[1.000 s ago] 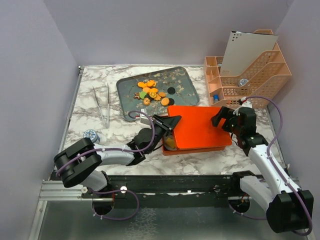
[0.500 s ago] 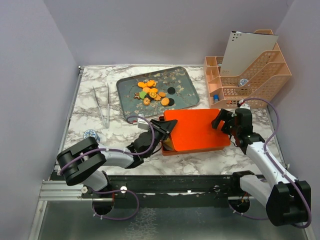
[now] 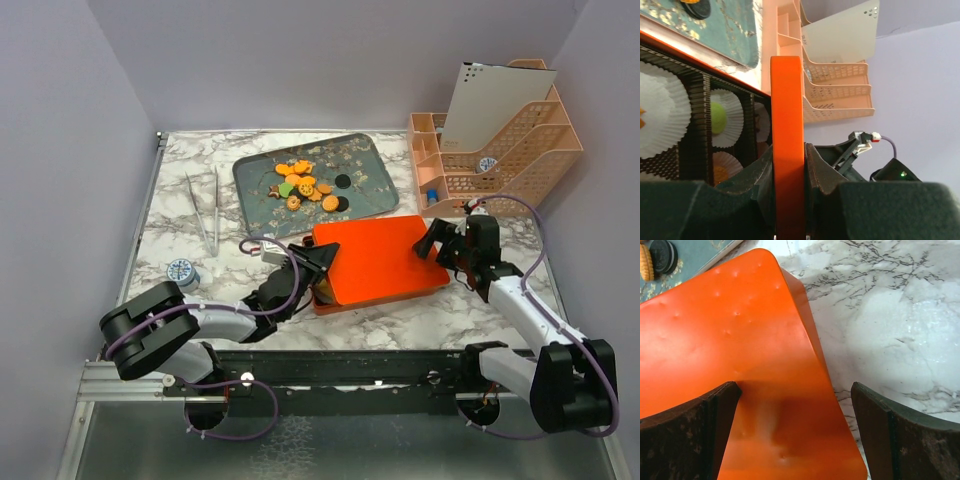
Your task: Pack the cookies
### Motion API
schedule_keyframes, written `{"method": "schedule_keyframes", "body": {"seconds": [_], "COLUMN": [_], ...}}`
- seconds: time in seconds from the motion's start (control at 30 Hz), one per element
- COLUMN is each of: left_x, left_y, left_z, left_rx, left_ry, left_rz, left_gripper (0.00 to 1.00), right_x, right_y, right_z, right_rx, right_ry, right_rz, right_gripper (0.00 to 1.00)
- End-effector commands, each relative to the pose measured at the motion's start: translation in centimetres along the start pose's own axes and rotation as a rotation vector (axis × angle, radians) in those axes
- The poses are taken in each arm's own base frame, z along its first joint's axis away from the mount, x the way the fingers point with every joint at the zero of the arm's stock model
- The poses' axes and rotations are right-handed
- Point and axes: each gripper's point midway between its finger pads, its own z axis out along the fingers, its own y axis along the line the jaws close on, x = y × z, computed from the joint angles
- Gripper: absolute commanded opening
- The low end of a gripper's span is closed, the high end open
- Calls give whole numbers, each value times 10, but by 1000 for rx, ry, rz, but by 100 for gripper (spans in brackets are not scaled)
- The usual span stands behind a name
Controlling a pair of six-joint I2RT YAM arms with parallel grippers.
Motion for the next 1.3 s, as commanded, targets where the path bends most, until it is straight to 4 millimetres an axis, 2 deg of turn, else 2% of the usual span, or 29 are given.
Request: {"method": "schedule_keyframes", "body": {"seconds": [0.0,0.3,0.53,1.03,1.17,1.27], "left_x": [-18,-35,-56,-87,-83,-64], "left_y": [30,48,67,87,94,100], "left_z": [-3,-10,-19,-49,-56,-56], "left_rx": [-85,-155,-249,-421,-432,-400], "left_ry": [-75,-112,-135,-87,-33,50], "left_rz": [81,220,319,569,584,526], "left_gripper": [7,29,46,70,73,73], "right_x": [15,18,13,16,15,14], "right_y": [15,42,50,55,56,57], "right_z": [2,0,1,5,5,5], "right_rx": [-110,-269,-300,-320,-317,-315], "right_ry": [69,118,119,136,137,140], "right_rz": [-15,-25,-12,6,-4,-11], "right_gripper": [100,99,99,99,99,99]}}
